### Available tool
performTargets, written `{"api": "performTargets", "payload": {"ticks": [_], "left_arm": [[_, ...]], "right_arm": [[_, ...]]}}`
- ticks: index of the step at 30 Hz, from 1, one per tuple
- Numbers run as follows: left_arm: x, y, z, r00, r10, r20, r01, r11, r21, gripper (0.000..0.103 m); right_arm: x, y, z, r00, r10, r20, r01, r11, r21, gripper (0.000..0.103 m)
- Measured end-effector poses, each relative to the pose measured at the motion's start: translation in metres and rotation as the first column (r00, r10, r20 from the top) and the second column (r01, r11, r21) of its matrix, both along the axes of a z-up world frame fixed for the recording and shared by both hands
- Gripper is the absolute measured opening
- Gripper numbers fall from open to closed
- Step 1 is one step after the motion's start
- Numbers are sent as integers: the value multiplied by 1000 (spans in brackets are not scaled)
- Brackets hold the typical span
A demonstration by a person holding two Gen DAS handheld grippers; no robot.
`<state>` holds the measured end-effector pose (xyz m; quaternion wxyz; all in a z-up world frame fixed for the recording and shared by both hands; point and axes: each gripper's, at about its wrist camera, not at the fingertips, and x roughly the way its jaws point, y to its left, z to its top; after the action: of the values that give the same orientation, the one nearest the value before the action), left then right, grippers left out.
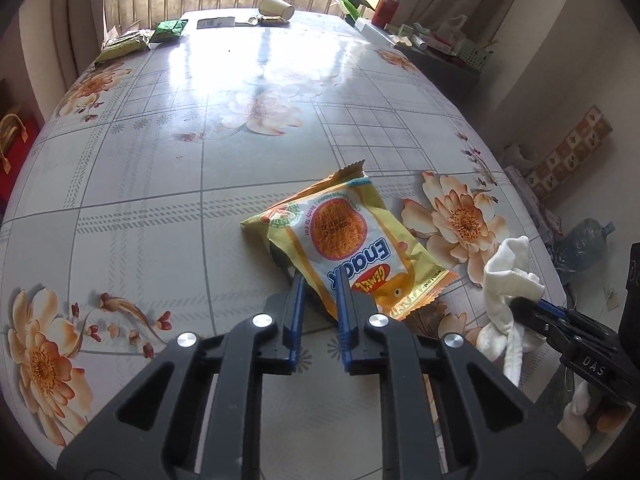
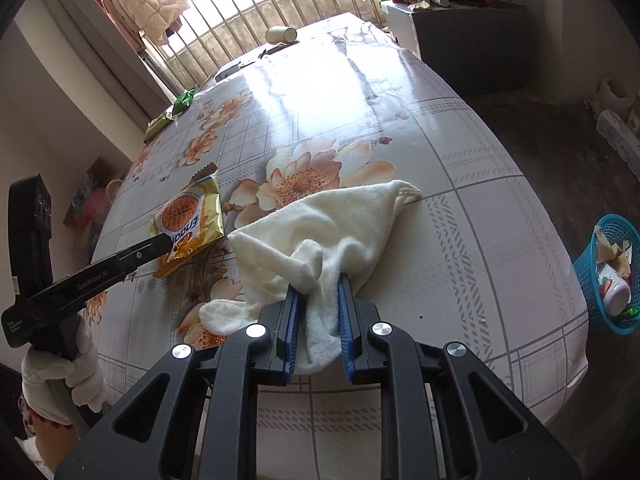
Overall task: Collect trash
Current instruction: 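Grasp the white cloth with the right gripper while the left grasps the yellow snack bag, then lift the snack bag and white cloth off the table with both grippers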
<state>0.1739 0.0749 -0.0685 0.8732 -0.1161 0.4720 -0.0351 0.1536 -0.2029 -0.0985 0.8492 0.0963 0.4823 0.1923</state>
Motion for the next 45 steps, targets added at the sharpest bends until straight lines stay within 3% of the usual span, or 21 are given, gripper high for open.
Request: {"api": "performTargets", "payload": {"ticks": [5,10,20,45], "left_arm": [[0,0,1,1000,-5,13,6,1000,-15,0],[-1,0,6,999,-6,34,7,1000,-22,0],[-11,-9,30,995,-32,100,28,999,42,0],[-35,-13,71,975,-57,215,38,995,91,0]], "right_arm": [[-1,-3,-1,1000,-1,5,1,1000,14,17],[-2,-5,-1,1000,-2,11,2,1000,23,17],[-3,-6,1,1000,1,26,-1,1000,21,16],[-16,-10,35,995,-20,101,16,999,44,14]]}}
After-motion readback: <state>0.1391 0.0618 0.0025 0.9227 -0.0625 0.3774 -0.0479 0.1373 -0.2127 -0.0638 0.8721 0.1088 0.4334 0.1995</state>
